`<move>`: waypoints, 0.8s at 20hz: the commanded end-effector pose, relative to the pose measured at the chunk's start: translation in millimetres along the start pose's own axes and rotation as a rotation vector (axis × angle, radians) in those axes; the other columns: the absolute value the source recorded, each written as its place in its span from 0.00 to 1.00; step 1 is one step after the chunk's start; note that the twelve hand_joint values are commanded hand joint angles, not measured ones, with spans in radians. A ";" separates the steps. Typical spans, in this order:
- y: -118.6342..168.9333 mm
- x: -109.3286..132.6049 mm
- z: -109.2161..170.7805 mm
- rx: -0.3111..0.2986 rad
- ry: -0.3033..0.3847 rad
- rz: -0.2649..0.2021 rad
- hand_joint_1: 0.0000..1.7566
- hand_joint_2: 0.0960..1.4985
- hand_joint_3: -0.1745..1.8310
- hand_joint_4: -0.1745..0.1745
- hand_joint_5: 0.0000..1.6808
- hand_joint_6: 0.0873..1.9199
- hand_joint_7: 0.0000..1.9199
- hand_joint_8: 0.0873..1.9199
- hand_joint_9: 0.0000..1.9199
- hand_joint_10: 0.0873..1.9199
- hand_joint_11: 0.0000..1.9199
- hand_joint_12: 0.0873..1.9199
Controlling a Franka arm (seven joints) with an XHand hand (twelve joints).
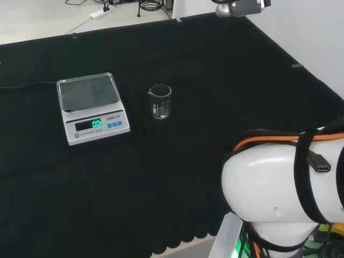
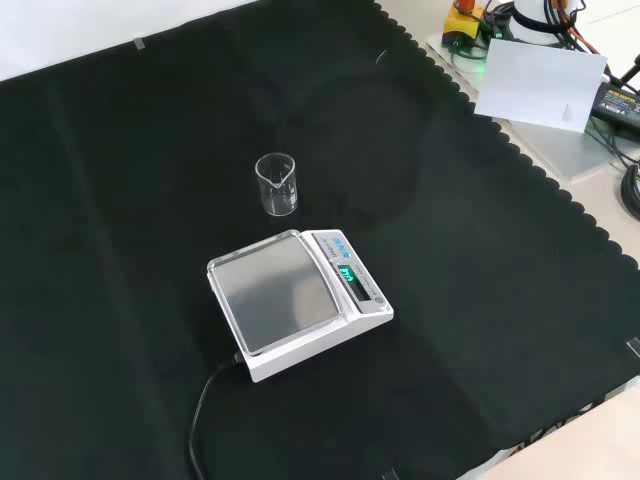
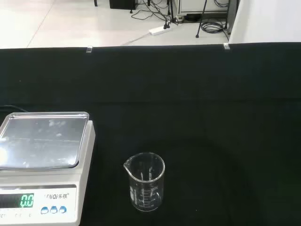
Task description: Pick up the beaker.
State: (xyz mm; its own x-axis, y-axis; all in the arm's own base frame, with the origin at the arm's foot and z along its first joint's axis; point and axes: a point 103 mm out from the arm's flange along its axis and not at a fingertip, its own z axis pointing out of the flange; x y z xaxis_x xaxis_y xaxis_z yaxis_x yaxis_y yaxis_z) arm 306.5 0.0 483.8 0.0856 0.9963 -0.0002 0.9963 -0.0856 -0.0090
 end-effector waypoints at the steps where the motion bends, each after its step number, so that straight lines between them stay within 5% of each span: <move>1: 4.1 -2.4 4.3 -0.003 -0.002 0.001 0.43 0.35 0.34 0.42 0.11 0.06 0.09 0.36 0.15 0.44 0.02 0.74; 11: 35.6 -16.5 33.2 -0.004 0.001 0.013 0.45 0.37 0.28 0.44 0.13 0.00 0.07 0.38 0.14 0.47 0.00 0.80; 16: 64.4 -23.5 65.0 0.041 0.015 0.014 0.45 0.36 0.28 0.48 0.12 0.00 0.06 0.37 0.13 0.46 0.00 0.81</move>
State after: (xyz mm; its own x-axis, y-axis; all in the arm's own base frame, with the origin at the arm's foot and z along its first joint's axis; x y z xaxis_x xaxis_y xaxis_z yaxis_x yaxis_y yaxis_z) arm 342.5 -16.4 449.3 0.0961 0.9954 0.0014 0.9953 -0.0961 -0.0145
